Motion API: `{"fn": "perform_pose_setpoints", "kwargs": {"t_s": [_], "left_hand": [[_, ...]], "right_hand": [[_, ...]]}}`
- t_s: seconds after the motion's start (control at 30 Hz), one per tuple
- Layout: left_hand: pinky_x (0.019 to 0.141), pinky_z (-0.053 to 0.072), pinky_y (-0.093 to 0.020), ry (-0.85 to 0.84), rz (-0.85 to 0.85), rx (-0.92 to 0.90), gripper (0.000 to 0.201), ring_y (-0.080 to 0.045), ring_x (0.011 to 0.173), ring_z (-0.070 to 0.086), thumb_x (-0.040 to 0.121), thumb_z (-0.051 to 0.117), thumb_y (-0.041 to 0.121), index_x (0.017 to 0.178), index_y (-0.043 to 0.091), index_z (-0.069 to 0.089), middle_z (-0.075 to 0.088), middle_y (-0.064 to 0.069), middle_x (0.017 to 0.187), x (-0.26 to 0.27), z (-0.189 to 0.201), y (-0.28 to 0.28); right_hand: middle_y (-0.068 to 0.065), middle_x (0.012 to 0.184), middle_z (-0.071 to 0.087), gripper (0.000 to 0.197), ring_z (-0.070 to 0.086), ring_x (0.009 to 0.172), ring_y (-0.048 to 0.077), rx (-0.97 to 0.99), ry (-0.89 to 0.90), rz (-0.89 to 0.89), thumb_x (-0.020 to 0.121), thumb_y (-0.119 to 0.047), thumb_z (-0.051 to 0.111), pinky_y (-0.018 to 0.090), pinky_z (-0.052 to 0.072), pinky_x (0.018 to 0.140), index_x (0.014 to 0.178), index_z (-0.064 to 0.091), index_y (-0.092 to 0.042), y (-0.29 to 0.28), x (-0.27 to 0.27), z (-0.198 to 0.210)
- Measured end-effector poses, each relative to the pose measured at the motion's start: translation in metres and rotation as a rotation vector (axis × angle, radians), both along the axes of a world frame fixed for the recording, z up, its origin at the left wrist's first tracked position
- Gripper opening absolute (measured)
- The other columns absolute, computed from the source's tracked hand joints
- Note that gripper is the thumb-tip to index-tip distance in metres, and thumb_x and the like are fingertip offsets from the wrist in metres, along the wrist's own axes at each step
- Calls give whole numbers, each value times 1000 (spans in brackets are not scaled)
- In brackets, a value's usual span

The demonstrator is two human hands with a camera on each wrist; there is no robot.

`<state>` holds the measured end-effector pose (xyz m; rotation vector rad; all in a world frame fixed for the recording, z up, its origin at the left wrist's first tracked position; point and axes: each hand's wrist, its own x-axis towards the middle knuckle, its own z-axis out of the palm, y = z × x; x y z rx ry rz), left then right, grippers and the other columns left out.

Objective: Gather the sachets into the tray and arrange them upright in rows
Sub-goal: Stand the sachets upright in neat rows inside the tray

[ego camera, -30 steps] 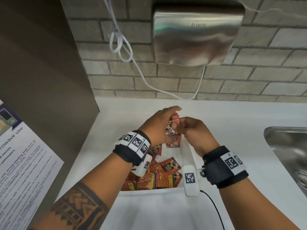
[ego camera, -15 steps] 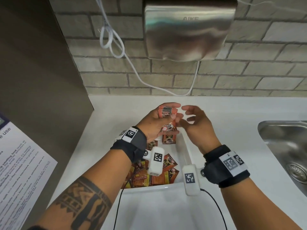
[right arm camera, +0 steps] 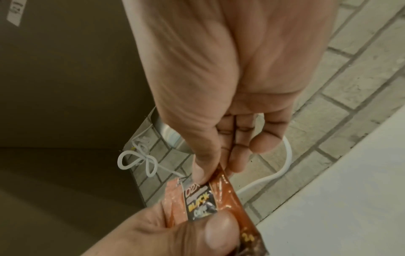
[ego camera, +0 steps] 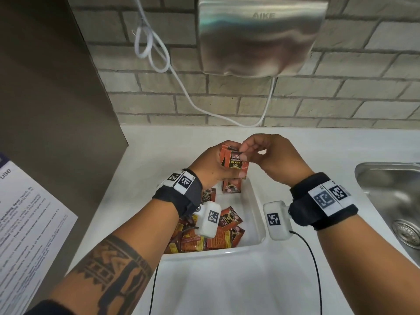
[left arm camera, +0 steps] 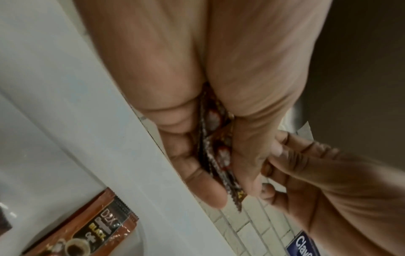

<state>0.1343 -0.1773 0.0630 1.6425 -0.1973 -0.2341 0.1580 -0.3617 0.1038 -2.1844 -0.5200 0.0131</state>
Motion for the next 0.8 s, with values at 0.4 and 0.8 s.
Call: {"fn": "perform_pose_setpoints", "kwargs": {"t_s": [0.4,0.8], "left_hand": [[85,61,-48,481,11,670,35,-23,72,64,90,72,37,107,6,67,72,-13,90,5,-31,16],[56,48,-22,486,-221,884,22,-13,59,57,98,63,29,85,12,62,67,0,81,24,-59,-28]], "right_hand": [[-15,81,63,7,57,83,7,-310,93,-83,87,-16,73,6,36,63,84,76,-21,-4,27,-49],[-13,84,62,8,57,89,11,-486,260,-51,86,-13,72,21,38,77,91,78,-14,14,47,-91]]}}
